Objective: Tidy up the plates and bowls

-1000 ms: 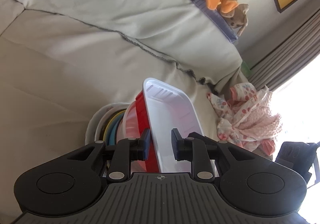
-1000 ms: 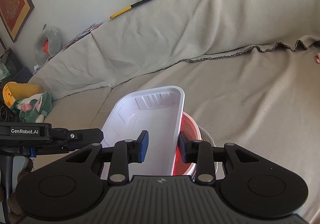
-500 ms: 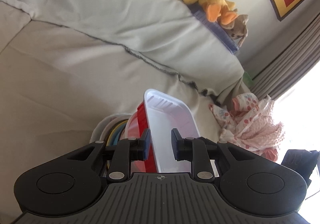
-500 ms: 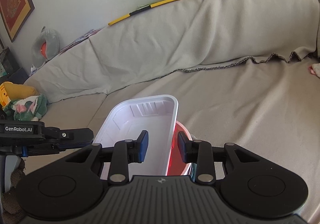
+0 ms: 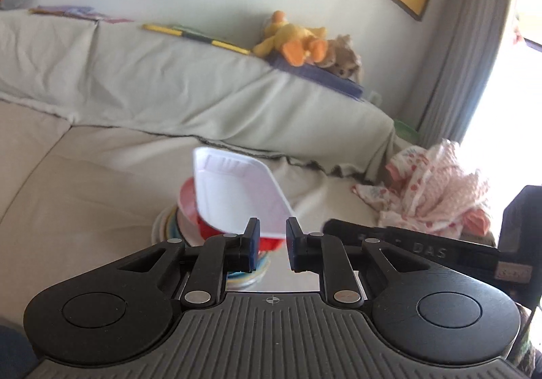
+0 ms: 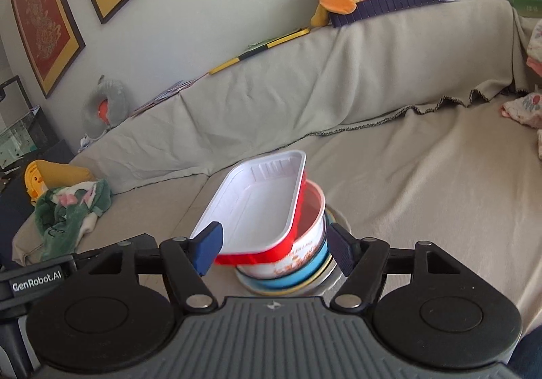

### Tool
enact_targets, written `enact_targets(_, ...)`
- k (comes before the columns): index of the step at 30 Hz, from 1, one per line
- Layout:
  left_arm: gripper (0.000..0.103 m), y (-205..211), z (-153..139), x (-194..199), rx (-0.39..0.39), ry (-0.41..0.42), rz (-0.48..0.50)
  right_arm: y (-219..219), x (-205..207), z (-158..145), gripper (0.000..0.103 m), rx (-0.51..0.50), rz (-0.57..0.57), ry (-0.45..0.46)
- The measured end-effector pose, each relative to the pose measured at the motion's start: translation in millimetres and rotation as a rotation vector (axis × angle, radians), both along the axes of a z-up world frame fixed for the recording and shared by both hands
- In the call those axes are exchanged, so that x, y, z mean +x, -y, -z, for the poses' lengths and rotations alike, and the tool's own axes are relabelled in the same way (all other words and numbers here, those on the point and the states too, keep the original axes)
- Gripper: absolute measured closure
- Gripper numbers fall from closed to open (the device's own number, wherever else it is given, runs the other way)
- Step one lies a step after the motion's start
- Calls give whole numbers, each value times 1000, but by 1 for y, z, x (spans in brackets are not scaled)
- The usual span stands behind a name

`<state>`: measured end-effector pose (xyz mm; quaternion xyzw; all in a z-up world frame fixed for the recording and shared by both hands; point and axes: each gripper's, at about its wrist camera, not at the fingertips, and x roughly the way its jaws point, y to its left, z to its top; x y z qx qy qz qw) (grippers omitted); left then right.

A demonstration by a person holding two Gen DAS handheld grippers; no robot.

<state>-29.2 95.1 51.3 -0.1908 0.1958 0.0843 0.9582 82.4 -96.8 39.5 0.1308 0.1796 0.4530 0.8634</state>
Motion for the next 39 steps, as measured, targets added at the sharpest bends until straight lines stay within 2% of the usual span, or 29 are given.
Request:
enact_targets(3,85,38,-2,-20,33,13,43,15,-21,12,34,-15,-20,-2)
enact_targets(7,85,62,-2,-32,32,-43,-45,40,-48,23,28,-63,-33,64)
enact_targets(11,86,67,8,-38,70,-145,-143,48,-61,31,27,-144,32,83)
enact_targets(14,86,64,20,-33,57,-230,-135,46,-67,38,27,-186,20,73)
enact_targets(17,86,62,30,-33,43,-260,-131,37,-62,45,27,-238,6,45)
enact_targets(25,86,63,36,-27,75,-265,-124,33,-54,51,27,-248,2,15)
enact_targets(32,86,66,33,-27,86,-252,-110,39,-60,43,27,-233,-7,50)
enact_targets(39,86,67,33,-26,91,-265,-101,39,-56,45,27,-238,-8,29)
